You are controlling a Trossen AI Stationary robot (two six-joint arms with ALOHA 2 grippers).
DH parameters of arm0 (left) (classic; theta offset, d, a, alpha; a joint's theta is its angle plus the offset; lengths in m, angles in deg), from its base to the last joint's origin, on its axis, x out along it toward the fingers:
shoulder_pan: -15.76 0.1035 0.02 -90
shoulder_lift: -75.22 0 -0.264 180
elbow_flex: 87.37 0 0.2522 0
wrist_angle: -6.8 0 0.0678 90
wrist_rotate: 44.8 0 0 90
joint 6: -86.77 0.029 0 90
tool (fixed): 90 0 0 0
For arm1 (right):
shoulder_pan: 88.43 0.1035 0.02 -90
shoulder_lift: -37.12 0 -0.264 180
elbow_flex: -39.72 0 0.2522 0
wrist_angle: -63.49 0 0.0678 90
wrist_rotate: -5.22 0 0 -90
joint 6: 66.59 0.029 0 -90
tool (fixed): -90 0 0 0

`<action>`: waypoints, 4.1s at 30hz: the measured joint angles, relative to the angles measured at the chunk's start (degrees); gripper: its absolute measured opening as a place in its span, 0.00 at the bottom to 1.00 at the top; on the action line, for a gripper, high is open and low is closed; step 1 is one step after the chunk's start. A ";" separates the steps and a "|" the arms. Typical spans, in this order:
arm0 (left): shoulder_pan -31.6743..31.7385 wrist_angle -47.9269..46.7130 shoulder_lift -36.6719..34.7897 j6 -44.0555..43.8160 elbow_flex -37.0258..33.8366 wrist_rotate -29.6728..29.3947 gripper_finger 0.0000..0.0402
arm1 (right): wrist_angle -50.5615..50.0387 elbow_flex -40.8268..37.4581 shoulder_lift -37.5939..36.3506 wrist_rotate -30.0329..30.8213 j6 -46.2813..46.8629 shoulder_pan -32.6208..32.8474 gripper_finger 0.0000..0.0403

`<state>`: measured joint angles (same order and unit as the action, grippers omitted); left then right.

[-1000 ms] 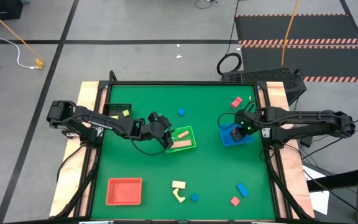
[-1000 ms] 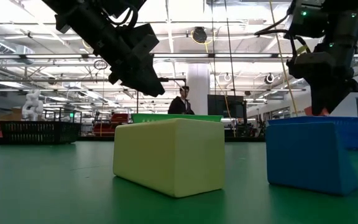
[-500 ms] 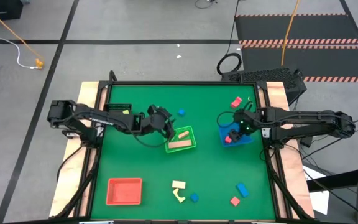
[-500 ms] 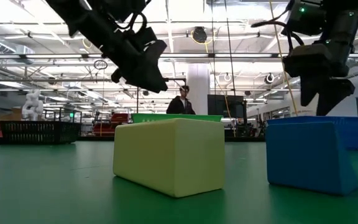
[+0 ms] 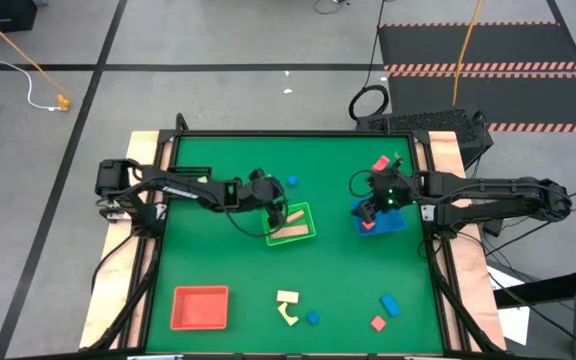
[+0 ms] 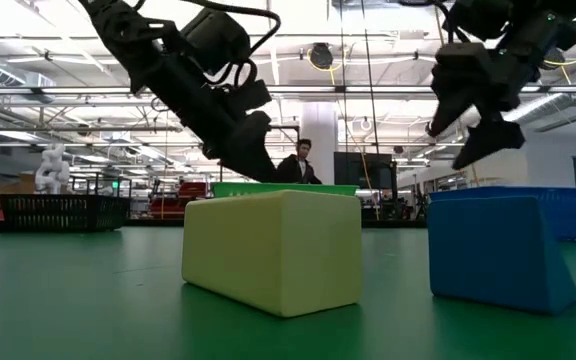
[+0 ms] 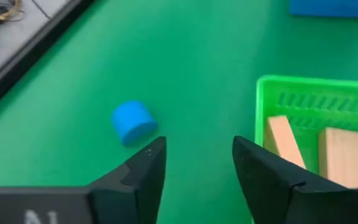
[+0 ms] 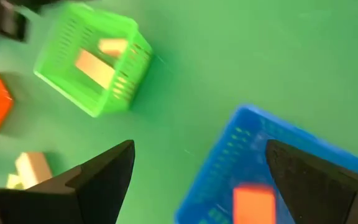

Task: Sort & place blocks by color
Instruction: Put the top blue block into the red bin

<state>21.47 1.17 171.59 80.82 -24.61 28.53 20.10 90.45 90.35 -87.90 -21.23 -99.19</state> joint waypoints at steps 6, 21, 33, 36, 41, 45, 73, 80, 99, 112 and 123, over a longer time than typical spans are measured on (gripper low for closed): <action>3.49 2.95 0.05 -2.71 -0.01 0.16 0.64 | 6.96 0.00 0.00 0.02 0.00 0.00 0.87; 11.14 -3.63 12.41 -14.78 10.57 2.10 0.72 | 15.12 0.00 0.09 0.11 0.00 -0.03 0.87; 11.09 -17.49 21.48 -17.81 22.72 0.58 0.75 | 14.79 0.00 0.07 0.04 0.00 0.00 0.87; 11.05 -17.50 21.56 -17.77 22.72 0.65 0.69 | 14.81 0.00 0.07 0.04 0.00 0.00 0.87; 11.04 -17.54 21.56 -16.94 22.73 0.82 0.47 | 14.81 0.00 0.07 0.04 0.00 0.00 0.87; 11.06 -19.25 21.45 -16.86 22.82 1.26 0.39 | 14.81 0.00 0.07 0.04 0.00 0.00 0.87; 3.33 -22.90 7.61 -10.76 22.58 1.64 0.39 | 14.79 0.00 0.07 0.09 -17.96 0.00 0.87; -6.89 -19.66 6.74 2.21 22.57 -0.72 0.39 | 22.98 -0.02 0.11 4.54 -20.87 -0.02 0.87; -14.75 -2.98 7.59 14.81 22.66 -18.62 0.39 | 53.24 0.00 13.12 -0.34 -3.33 8.35 0.87; -15.37 -3.12 7.61 16.00 22.66 -21.96 0.39 | 53.30 0.00 13.68 0.01 -4.99 11.65 0.87; -16.04 -8.96 7.61 12.74 22.66 -22.49 0.39 | 55.86 0.00 13.66 0.04 -7.96 12.00 0.87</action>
<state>5.43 -7.79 179.20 93.57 -1.95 6.04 75.96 90.45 104.01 -87.86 -29.19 -87.19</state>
